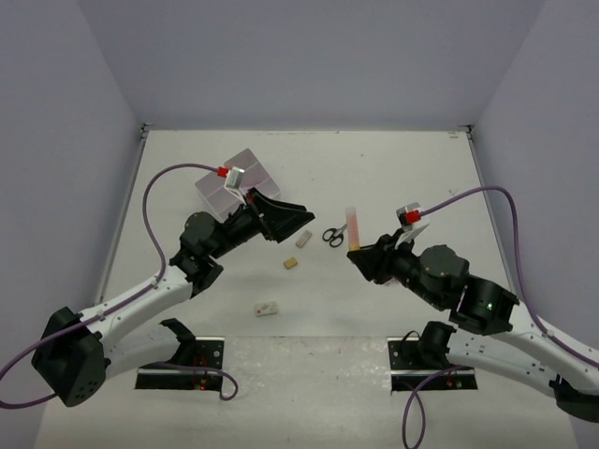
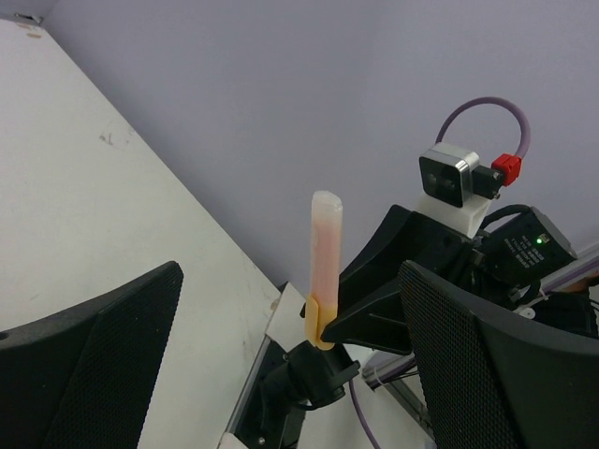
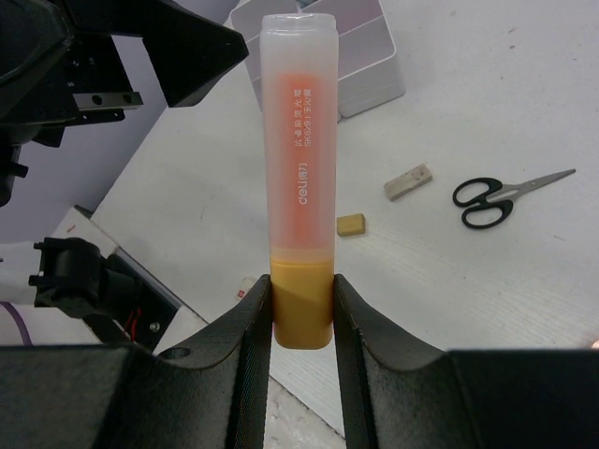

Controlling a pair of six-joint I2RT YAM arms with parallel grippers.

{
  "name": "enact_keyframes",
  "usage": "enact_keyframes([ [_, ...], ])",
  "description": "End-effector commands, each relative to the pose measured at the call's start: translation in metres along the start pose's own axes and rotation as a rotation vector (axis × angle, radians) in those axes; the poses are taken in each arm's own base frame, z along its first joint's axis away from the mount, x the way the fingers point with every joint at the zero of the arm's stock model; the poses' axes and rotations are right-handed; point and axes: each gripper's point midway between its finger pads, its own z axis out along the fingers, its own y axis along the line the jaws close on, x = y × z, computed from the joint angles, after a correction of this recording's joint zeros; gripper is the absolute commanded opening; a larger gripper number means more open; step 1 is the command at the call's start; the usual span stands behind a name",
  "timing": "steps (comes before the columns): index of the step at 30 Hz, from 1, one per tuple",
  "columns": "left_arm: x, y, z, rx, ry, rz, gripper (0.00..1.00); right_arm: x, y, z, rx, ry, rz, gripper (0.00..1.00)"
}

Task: Sort the stationery into containers
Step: Place the pen in the storage box.

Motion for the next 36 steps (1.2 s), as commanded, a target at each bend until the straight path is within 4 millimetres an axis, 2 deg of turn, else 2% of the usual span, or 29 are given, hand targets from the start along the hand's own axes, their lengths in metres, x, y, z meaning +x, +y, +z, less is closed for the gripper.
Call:
enact_keyframes([
  [1,-0.006,-0.016,0.003,0.044,-0.026,0.002,1.00,-0.010,0.021,-0.002,-0.111,-0.037,-0.016,0.00],
  [8,0.007,-0.002,0.008,-0.013,0.021,-0.026,1.00,-0.012,0.038,-0.003,-0.205,-0.038,-0.047,0.00],
  [12,0.017,-0.013,0.023,0.006,0.054,-0.013,1.00,-0.011,0.036,0.005,-0.162,-0.001,-0.054,0.00],
  [14,0.024,-0.015,0.029,0.005,0.073,0.000,1.00,-0.014,0.023,0.013,-0.059,0.001,-0.046,0.00],
  [16,0.023,-0.018,0.032,0.000,0.066,0.017,1.00,-0.013,0.014,0.016,0.003,0.012,-0.040,0.00],
  [22,0.022,-0.027,0.043,-0.002,0.069,0.058,0.97,-0.005,0.024,0.022,-0.038,0.058,-0.043,0.00],
  [28,0.031,-0.021,0.057,-0.022,0.107,0.043,0.76,-0.006,0.041,0.024,-0.118,0.049,-0.031,0.00],
  [29,0.034,-0.018,0.057,-0.028,0.115,0.040,0.68,-0.006,0.041,0.024,-0.119,0.050,-0.032,0.00],
  [31,0.039,-0.016,0.060,-0.035,0.133,0.035,0.46,-0.005,0.040,0.025,-0.117,0.049,-0.035,0.00],
  [32,0.041,-0.016,0.061,-0.034,0.145,0.034,0.27,-0.005,0.039,0.026,-0.113,0.048,-0.038,0.00],
  [33,0.040,-0.018,0.062,-0.029,0.144,0.038,0.26,-0.006,0.038,0.025,-0.110,0.041,-0.037,0.00],
  [35,0.041,-0.020,0.064,-0.024,0.161,0.039,0.06,-0.007,0.034,0.026,-0.090,0.027,-0.027,0.00],
  [36,0.042,-0.021,0.064,-0.022,0.167,0.042,0.02,-0.008,0.032,0.026,-0.077,0.018,-0.022,0.00],
])
